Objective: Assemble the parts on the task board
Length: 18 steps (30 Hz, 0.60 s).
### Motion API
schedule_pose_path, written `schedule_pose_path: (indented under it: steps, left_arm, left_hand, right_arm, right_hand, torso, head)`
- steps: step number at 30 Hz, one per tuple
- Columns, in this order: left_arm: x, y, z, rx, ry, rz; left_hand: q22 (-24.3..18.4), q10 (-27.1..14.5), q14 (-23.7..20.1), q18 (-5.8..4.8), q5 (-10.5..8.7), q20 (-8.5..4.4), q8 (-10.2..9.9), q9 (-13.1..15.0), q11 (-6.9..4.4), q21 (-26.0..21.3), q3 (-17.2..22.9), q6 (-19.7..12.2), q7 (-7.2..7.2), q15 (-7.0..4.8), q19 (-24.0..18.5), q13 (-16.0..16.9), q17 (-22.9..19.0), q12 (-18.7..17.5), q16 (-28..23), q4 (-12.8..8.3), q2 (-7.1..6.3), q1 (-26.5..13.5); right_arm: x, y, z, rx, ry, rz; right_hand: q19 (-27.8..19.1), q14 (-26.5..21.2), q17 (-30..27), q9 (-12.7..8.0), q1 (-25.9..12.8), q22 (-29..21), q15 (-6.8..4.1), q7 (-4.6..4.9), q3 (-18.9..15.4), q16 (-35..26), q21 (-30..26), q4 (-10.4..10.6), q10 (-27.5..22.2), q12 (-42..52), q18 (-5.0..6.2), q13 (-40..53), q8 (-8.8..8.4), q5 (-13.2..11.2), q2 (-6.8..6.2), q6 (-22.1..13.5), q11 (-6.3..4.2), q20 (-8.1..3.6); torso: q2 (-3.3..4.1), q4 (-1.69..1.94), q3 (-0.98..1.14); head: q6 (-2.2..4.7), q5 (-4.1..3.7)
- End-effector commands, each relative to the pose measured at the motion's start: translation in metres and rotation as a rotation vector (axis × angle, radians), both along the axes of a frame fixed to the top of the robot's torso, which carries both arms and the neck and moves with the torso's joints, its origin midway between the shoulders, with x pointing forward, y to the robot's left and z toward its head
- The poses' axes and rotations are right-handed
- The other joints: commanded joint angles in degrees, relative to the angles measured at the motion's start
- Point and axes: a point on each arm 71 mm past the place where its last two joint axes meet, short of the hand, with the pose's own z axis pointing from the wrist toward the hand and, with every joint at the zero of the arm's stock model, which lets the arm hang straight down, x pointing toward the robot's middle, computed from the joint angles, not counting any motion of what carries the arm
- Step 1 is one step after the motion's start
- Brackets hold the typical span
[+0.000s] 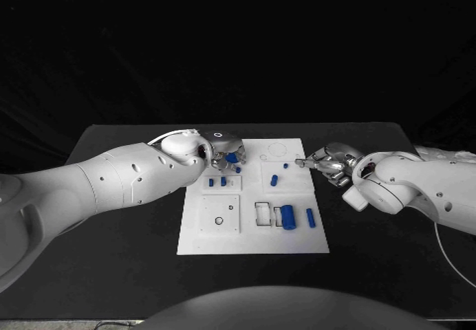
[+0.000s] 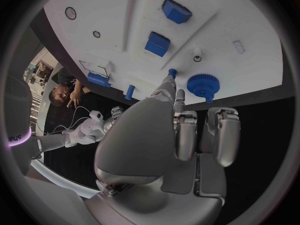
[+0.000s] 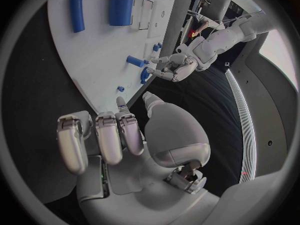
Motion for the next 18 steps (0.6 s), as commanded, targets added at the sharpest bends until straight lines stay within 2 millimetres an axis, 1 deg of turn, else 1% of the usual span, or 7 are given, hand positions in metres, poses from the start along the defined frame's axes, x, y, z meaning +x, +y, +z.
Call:
schedule_pose_path:
  steps: [1,8,11,15,18]
  left_arm:
    - [-0.0014,-0.0018,-0.0027,0.029,0.027,-0.015]
    - [-0.0024,-0.0026,-0.0039,0.036,0.04,-0.025]
    - [-0.0029,-0.0037,-0.0041,0.038,0.042,-0.029]
    - [-0.0035,-0.0055,-0.0043,0.042,0.04,-0.035]
    - [-0.0038,-0.0065,-0.0046,0.047,0.04,-0.038]
  left_hand:
    - [15.09,0.41,5.85,-0.44,-0.3,-0.33,0.22,-0.09,0.01,0.14,0.29,0.44,0.06,-0.35,5.82,0.06,15.07,0.22,0.15,-0.04,-0.02,0.5]
    - [15.09,0.49,5.85,-0.44,-0.31,-0.33,0.22,-0.11,0.02,0.14,0.32,0.49,0.06,-0.34,5.82,0.06,15.07,0.22,0.15,-0.05,-0.17,0.48]
    - [15.09,0.51,5.85,-0.44,-0.31,-0.32,0.22,-0.12,0.02,0.14,0.33,0.5,0.07,-0.34,5.82,0.06,15.07,0.22,0.15,-0.04,-0.19,0.47]
    - [15.09,0.6,5.85,-0.44,-0.3,-0.32,0.23,-0.13,0.03,0.14,0.41,0.57,0.07,-0.32,5.82,0.05,15.07,0.22,0.15,-0.05,-0.22,0.48]
    - [15.09,0.83,5.85,-0.44,-0.3,-0.31,0.28,-0.15,0.03,0.14,0.67,0.76,0.07,-0.28,5.82,0.06,15.07,0.24,0.15,-0.08,-0.21,0.55]
  right_arm:
    - [-0.0006,0.0016,-0.0009,-0.001,0.009,0.015]
    - [-0.0003,0.002,-0.001,-0.001,0.009,0.016]
    - [-0.0004,0.002,-0.001,-0.001,0.009,0.016]
    - [-0.0003,0.0016,-0.001,-0.001,0.009,0.015]
    - [-0.0004,0.0014,-0.001,-0.002,0.009,0.015]
  right_hand:
    - [6.0,5.97,15.09,0.06,-0.11,15.06,0.32,0.55,-0.15,0.23,0.26,0.11,5.8,0.16,-0.39,15.06,0.28,0.24,0.56,0.03,0.39,0.41]
    - [6.0,5.97,15.09,0.06,-0.11,15.06,0.32,0.55,-0.15,0.23,0.26,0.11,5.8,0.16,-0.39,15.06,0.28,0.24,0.56,0.03,0.39,0.41]
    - [6.0,5.97,15.09,0.08,-0.12,15.06,0.34,0.57,-0.22,0.23,0.26,0.14,5.8,0.16,-0.39,15.06,0.3,0.27,0.53,0.01,0.4,0.43]
    - [6.0,5.97,15.09,0.08,-0.12,15.06,0.34,0.57,-0.22,0.23,0.26,0.14,5.8,0.16,-0.39,15.06,0.3,0.27,0.53,0.01,0.4,0.43]
    - [6.0,5.97,15.09,0.08,-0.12,15.06,0.34,0.57,-0.22,0.23,0.26,0.14,5.8,0.16,-0.39,15.06,0.3,0.27,0.53,0.01,0.4,0.43]
  torso:
    - [-0.03,0.02,0.01]
    - [-0.01,-0.06,0.0]
    - [0.02,-0.04,-0.03]
    - [-0.02,-0.03,0.0]
    - [0.02,0.02,-0.03]
  head:
    - [0.05,0.02]
    - [0.0,-0.03]
    - [0.04,-0.06]
    - [0.04,-0.17]
    - [0.08,-0.19]
